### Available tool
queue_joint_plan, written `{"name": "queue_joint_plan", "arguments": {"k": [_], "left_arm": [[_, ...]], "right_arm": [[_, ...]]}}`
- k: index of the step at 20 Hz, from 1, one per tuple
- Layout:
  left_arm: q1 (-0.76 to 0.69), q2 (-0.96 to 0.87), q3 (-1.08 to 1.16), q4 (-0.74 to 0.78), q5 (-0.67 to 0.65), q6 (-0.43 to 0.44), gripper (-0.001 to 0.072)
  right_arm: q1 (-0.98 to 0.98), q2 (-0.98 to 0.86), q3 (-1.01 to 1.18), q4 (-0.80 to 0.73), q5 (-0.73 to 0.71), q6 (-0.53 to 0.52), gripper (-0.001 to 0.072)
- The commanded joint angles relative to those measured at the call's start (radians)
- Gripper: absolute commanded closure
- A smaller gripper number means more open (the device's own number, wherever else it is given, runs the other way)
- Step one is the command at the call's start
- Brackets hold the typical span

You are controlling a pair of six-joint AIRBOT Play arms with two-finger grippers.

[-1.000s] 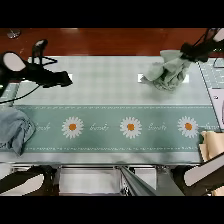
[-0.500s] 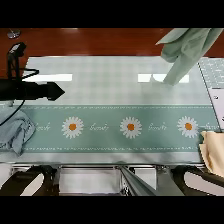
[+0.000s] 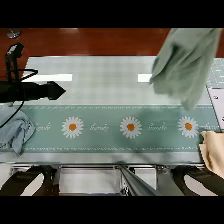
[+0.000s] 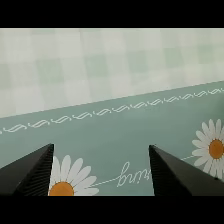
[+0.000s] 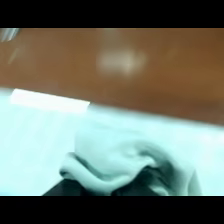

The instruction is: Fold the shirts.

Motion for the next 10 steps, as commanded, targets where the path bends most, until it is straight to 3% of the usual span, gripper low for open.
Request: {"name": "queue_joint_plan", "arguments": {"k": [1, 4, 10], "left_arm": [[0.003, -0.017, 0.0, -0.002, -0.002, -0.035, 0.0008], [0.013, -0.026, 0.0, 0.002, -0.005, -0.035, 0.0007], [0.015, -0.041, -0.001, -0.002, -0.01, -0.032, 0.0007]], "right_arm": [[0.29, 0.007, -0.258, -0.027, -0.099, 0.061, 0.0669], [0.458, -0.023, -0.506, -0.103, -0.328, 0.224, 0.0669], [0.601, -0.32, -0.609, 0.101, -0.547, 0.251, 0.0668]]}}
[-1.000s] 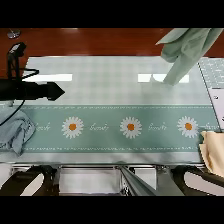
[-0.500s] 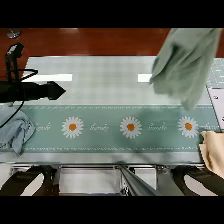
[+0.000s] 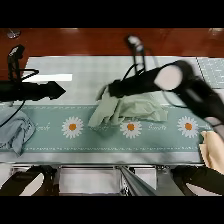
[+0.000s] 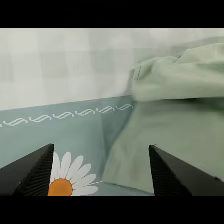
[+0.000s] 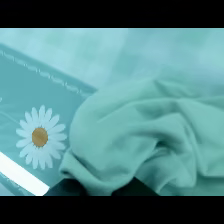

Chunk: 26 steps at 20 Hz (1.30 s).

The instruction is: Fold the shirts.

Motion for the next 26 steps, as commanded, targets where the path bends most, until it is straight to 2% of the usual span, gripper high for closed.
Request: {"name": "queue_joint_plan", "arguments": {"k": [1, 2, 3, 5, 6, 9, 11, 13, 14, 15, 17, 19, 21, 24, 25, 26], "left_arm": [[0.001, -0.018, -0.001, -0.012, -0.016, -0.002, 0.0007], [0.001, -0.029, -0.001, -0.019, -0.03, -0.002, 0.0008], [0.0, -0.041, -0.001, -0.019, -0.046, -0.001, 0.0007], [-0.003, -0.072, 0.0, -0.021, -0.088, 0.014, 0.0007], [-0.009, -0.091, 0.0, -0.032, -0.138, 0.072, 0.0007], [-0.042, -0.144, -0.024, -0.04, -0.221, 0.113, 0.0007], [-0.026, -0.151, -0.067, -0.004, -0.218, 0.114, 0.0007], [0.028, -0.15, -0.133, -0.013, -0.217, 0.109, 0.0007], [0.054, -0.151, -0.177, -0.045, -0.209, 0.111, 0.0007], [0.076, -0.151, -0.233, -0.094, -0.175, 0.111, 0.0007], [0.089, -0.155, -0.336, -0.213, -0.082, 0.127, 0.0007], [0.071, -0.174, -0.414, -0.351, 0.013, 0.164, 0.0007], [0.023, -0.218, -0.44, -0.425, 0.095, 0.164, 0.0007], [-0.054, -0.293, -0.412, -0.491, 0.203, 0.163, 0.0009], [-0.073, -0.322, -0.39, -0.49, 0.204, 0.166, 0.0093], [-0.082, -0.344, -0.37, -0.49, 0.19, 0.195, 0.0571]], "right_arm": [[0.082, -0.16, -0.049, 0.179, -0.158, 0.013, 0.0664], [0.085, -0.187, -0.048, 0.26, -0.172, -0.033, 0.0481], [0.077, -0.199, -0.038, 0.318, -0.159, -0.076, 0.0094], [-0.01, -0.181, 0.016, 0.333, -0.042, -0.116, 0.0089], [-0.092, -0.159, 0.056, 0.332, 0.029, -0.122, 0.0089], [-0.406, -0.049, 0.116, 0.328, 0.193, -0.137, 0.009], [-0.618, 0.044, 0.112, 0.195, 0.33, -0.138, 0.0096], [-0.782, 0.151, 0.029, -0.019, 0.432, -0.137, 0.0096], [-0.848, 0.213, -0.064, -0.089, 0.431, -0.087, 0.0096], [-0.913, 0.281, -0.187, -0.079, 0.384, -0.054, 0.0096], [-0.982, 0.394, -0.419, 0.032, 0.283, -0.09, 0.0096], [-0.991, 0.468, -0.586, 0.1, 0.245, -0.166, 0.0095], [-0.991, 0.494, -0.689, 0.108, 0.235, -0.188, 0.0095], [-0.992, 0.491, -0.725, 0.082, 0.243, -0.2, 0.0096], [-0.991, 0.491, -0.725, 0.089, 0.25, -0.199, 0.0096], [-0.991, 0.491, -0.725, 0.089, 0.261, -0.199, 0.0096]]}}
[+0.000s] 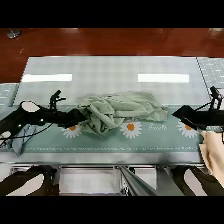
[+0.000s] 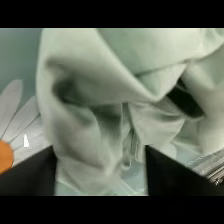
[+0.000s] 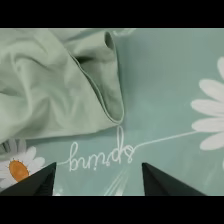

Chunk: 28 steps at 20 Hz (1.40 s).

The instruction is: Fold the shirts.

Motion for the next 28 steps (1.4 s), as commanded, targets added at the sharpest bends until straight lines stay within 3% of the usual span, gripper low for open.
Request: {"name": "queue_joint_plan", "arguments": {"k": [1, 4, 7, 14, 20, 21, 22, 23, 28], "left_arm": [[-0.053, -0.076, 0.042, -0.062, 0.043, 0.073, 0.0679], [-0.048, -0.079, 0.083, -0.061, 0.003, 0.093, 0.0679], [-0.048, -0.079, 0.091, -0.061, 0.0, 0.1, 0.0679], [-0.048, -0.08, 0.091, -0.061, -0.015, 0.108, 0.0679], [-0.048, -0.08, 0.091, -0.061, -0.012, 0.108, 0.0679], [-0.041, -0.08, 0.091, -0.061, 0.002, 0.107, 0.0678], [-0.029, -0.08, 0.092, -0.062, 0.027, 0.073, 0.0679], [-0.016, -0.08, 0.096, -0.062, 0.037, 0.042, 0.0678], [0.109, -0.053, 0.307, -0.062, -0.148, 0.041, 0.0679]], "right_arm": [[-0.009, 0.016, -0.046, -0.013, 0.022, -0.014, 0.0096], [-0.009, 0.016, -0.069, -0.08, 0.001, 0.015, 0.0096], [-0.009, -0.006, -0.093, -0.047, -0.11, 0.033, 0.0096], [-0.008, -0.323, -0.032, 0.269, -0.157, -0.142, 0.0096], [0.136, -0.516, 0.11, 0.3, -0.229, -0.114, 0.0099], [0.163, -0.54, 0.138, 0.295, -0.232, -0.089, 0.0161], [0.186, -0.565, 0.173, 0.282, -0.21, -0.073, 0.036], [0.204, -0.586, 0.21, 0.262, -0.169, -0.088, 0.0674], [0.177, -0.539, 0.551, 0.243, -0.002, -0.127, 0.0668]]}}
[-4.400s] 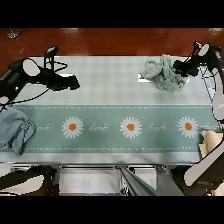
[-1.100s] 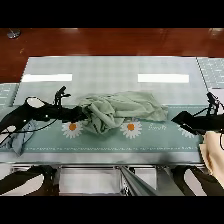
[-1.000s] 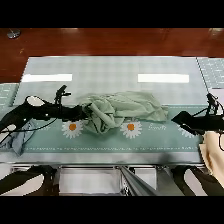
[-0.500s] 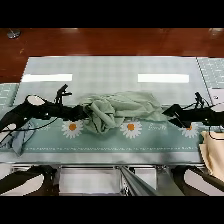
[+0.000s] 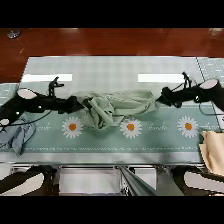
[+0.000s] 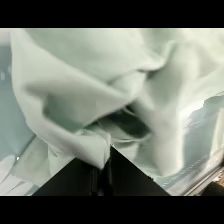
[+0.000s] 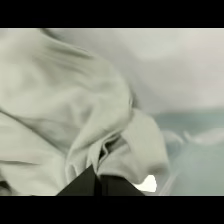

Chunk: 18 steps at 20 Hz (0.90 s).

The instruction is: Fold the shirts.

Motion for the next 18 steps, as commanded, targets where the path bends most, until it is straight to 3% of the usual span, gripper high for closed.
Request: {"name": "queue_joint_plan", "arguments": {"k": [1, 5, 9, 15, 18], "left_arm": [[0.089, 0.034, 0.181, -0.001, -0.125, -0.013, 0.0679], [0.178, 0.095, 0.496, -0.001, -0.153, -0.049, 0.0679], [0.25, 0.124, 0.803, 0.0, -0.167, -0.058, 0.0679], [0.441, 0.271, 1.086, 0.002, -0.172, -0.06, 0.0679], [0.565, 0.369, 1.099, 0.066, -0.183, -0.065, 0.0679]], "right_arm": [[-0.024, 0.038, 0.286, -0.005, 0.128, -0.008, 0.0668], [-0.073, 0.111, 0.657, -0.038, 0.206, -0.009, 0.0668], [-0.073, 0.243, 0.878, -0.162, 0.218, -0.007, 0.0668], [-0.073, 0.551, 0.895, -0.406, 0.277, 0.031, 0.0668], [-0.072, 0.665, 0.887, -0.534, 0.407, 0.063, 0.0668]]}}
